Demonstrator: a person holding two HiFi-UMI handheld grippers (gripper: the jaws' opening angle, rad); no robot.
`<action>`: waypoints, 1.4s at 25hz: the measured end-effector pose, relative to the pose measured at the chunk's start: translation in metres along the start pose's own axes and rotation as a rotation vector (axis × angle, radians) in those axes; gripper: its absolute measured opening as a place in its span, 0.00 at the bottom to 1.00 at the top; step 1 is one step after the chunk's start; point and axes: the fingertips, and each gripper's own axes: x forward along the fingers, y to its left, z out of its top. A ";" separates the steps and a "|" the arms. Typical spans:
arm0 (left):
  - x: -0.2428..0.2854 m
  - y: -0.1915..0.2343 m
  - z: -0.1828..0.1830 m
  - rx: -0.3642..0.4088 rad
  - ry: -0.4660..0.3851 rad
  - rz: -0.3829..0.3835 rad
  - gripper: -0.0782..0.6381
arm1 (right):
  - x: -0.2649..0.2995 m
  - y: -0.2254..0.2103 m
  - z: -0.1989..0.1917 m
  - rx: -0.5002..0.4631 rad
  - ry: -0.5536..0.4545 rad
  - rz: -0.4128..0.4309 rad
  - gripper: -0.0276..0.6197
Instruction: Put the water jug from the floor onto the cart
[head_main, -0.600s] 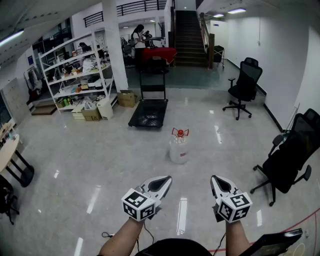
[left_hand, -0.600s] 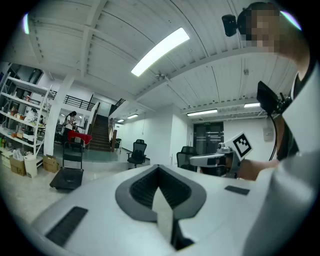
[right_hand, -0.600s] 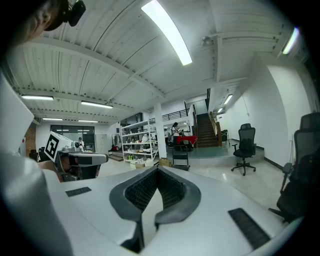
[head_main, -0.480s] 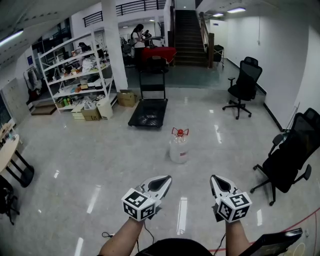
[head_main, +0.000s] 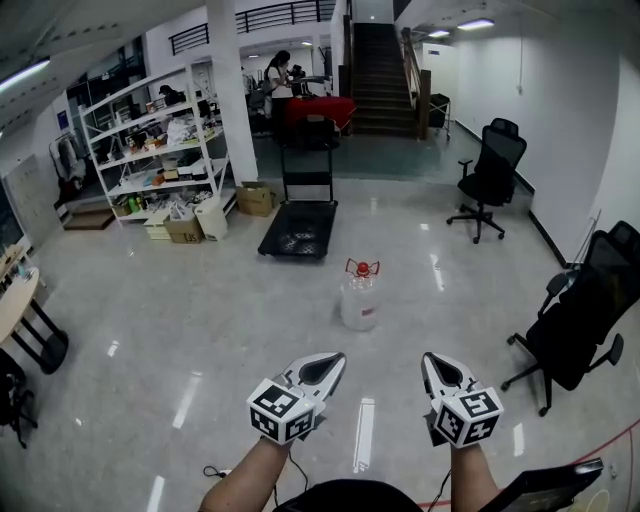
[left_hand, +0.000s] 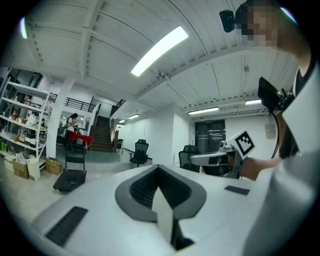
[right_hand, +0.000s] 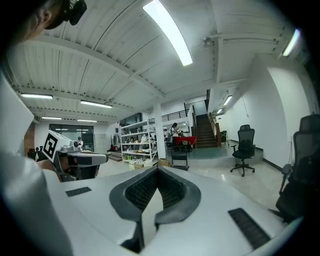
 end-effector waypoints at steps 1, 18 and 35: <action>-0.001 0.000 -0.001 -0.002 0.002 0.000 0.10 | 0.000 0.000 0.001 0.004 -0.005 -0.004 0.05; -0.014 0.055 -0.028 -0.064 0.014 -0.016 0.10 | 0.049 0.034 -0.023 -0.009 0.057 0.003 0.05; 0.129 0.169 -0.013 -0.071 0.028 -0.039 0.10 | 0.197 -0.081 0.005 -0.016 0.005 -0.015 0.05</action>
